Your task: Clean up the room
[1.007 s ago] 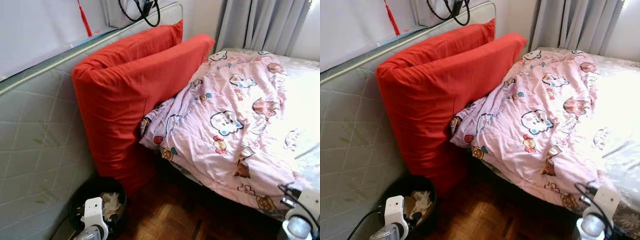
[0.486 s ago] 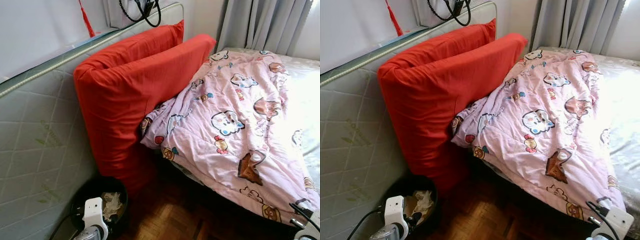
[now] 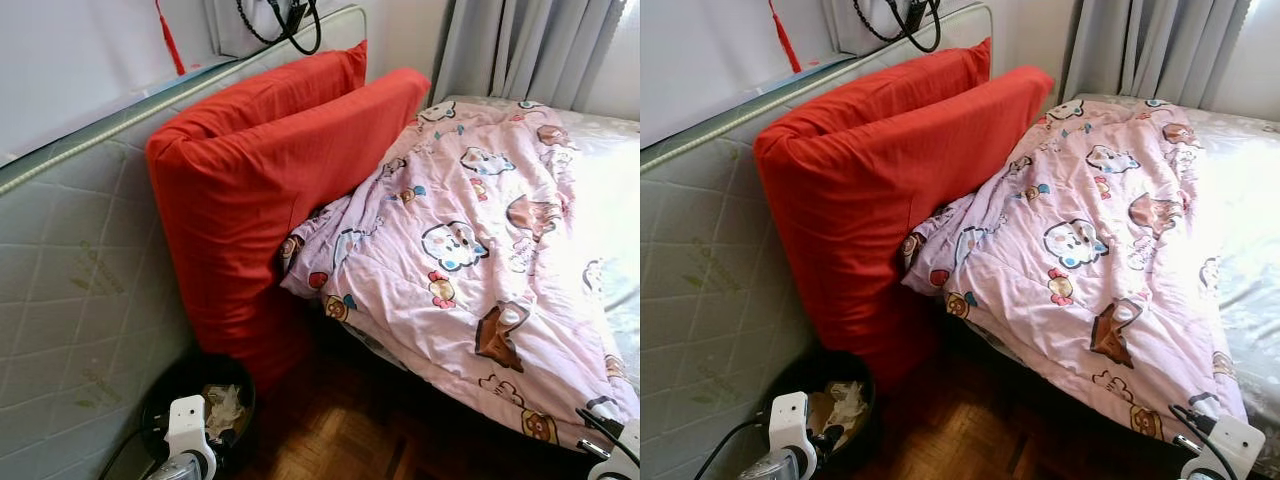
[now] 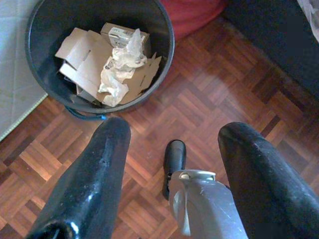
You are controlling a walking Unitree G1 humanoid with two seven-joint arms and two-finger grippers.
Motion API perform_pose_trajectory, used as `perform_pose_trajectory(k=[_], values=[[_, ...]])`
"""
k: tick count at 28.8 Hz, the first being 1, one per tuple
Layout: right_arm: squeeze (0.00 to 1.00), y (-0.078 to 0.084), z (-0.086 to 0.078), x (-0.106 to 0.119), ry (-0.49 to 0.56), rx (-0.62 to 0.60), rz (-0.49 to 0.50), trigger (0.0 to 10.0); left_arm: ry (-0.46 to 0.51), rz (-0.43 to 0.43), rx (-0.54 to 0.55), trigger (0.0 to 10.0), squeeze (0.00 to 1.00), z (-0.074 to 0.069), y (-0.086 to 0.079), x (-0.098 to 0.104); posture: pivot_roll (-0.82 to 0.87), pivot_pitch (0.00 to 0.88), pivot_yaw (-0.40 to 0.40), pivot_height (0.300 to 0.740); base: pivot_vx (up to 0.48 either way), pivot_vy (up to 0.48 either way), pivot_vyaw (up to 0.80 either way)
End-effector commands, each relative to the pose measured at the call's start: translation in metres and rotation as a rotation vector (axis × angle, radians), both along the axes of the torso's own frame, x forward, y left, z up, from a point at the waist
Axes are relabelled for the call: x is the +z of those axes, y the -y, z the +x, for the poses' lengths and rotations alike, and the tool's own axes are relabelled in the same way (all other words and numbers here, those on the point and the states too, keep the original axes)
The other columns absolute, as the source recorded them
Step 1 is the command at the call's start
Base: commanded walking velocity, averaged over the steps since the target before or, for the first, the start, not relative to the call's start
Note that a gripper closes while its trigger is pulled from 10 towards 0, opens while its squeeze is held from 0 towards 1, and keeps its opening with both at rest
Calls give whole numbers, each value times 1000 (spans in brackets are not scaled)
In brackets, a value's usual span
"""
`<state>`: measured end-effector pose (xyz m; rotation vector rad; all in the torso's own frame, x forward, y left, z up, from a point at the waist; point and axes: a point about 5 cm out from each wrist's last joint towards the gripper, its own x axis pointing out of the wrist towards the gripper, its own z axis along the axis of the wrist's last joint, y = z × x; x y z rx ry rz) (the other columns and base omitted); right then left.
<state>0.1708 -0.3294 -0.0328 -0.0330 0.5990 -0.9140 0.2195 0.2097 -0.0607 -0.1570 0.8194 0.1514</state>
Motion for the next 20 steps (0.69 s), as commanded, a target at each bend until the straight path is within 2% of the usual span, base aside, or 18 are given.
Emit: perform_pose_trajectory(k=[1, 14, 15, 16, 18, 19, 20], values=[[976, -2, 1, -1, 1, 4, 8, 10000, -8, 17, -5, 10000, 0, -2, -5, 0, 72, 0, 55, 740, 0, 0, 0], [980, 2, 2, 3, -3, -35, -31, 10000, -6, 17, -4, 10000, 0, -1, -5, 0, 77, 0, 54, 740, 0, 0, 0], [976, 2, 2, 3, -5, -35, -30, 10000, -6, 17, -5, 10000, 0, -1, -5, 0, 79, 0, 53, 740, 0, 0, 0], [914, 2, 2, 3, -2, -33, -24, 10000, -5, 17, -5, 10000, 0, -1, -5, 0, 79, 0, 53, 740, 0, 0, 0], [914, 1, 3, 2, 1, -29, -16, 10000, -5, 17, -4, 10000, 0, -1, -5, 0, 79, 0, 53, 740, 0, 0, 0], [0, 0, 4, 2, 2, -18, -1, 10000, -5, 17, -4, 10000, 0, -1, -5, 1, 76, 0, 54, 740, 0, 0, 0], [0, -2, 5, 0, 7, -6, 20, 10000, -5, 18, -4, 10000, 0, -1, -5, 1, 76, 0, 54, 740, 0, 0, 0]])
